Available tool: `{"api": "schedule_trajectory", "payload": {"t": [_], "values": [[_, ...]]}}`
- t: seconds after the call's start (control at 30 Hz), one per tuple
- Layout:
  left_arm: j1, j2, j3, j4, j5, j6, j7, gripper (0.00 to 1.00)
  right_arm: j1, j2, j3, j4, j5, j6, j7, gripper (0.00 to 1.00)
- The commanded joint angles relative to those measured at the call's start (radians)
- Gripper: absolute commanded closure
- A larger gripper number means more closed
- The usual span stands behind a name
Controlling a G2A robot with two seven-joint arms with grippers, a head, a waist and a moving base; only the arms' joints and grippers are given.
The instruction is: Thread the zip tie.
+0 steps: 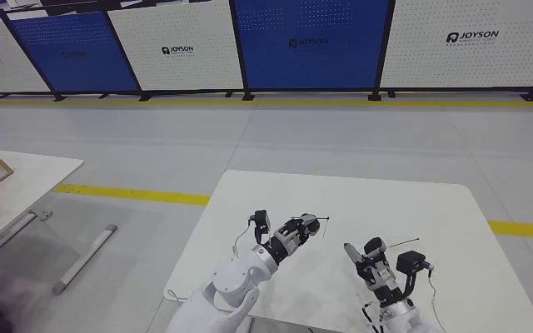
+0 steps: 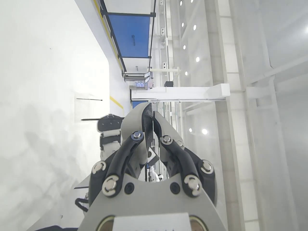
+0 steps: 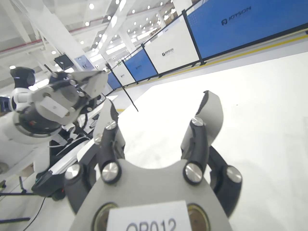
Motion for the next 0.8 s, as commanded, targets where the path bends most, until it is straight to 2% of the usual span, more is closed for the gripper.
{"api": "schedule_trajectory", "payload": {"t": [0.0, 0.07, 0.17, 0.27, 0.67, 0.77], "values": [[-0.001, 0.0, -0.012, 0.019, -0.008, 0.006, 0.016, 1.0, -0.041, 0.016, 0.024, -0.034, 0.019, 0.0, -0.048, 0.0], [-0.005, 0.0, -0.013, 0.038, -0.01, 0.018, 0.022, 1.0, -0.069, 0.029, 0.046, -0.052, 0.041, 0.0, -0.086, 0.0], [-0.016, -0.003, -0.006, 0.086, -0.022, 0.03, 0.034, 1.0, -0.104, 0.048, 0.065, -0.082, 0.133, 0.0, -0.135, 0.0], [-0.025, -0.007, -0.001, 0.122, -0.028, 0.022, 0.077, 1.0, -0.104, 0.048, 0.065, -0.082, 0.133, 0.0, -0.135, 0.0], [-0.025, -0.007, -0.001, 0.122, -0.028, 0.022, 0.077, 1.0, -0.103, 0.048, 0.065, -0.082, 0.137, 0.004, -0.128, 0.0], [-0.024, -0.008, -0.009, 0.131, -0.039, 0.022, 0.096, 1.0, -0.103, 0.047, 0.089, -0.086, 0.218, 0.0, -0.108, 0.0]]}}
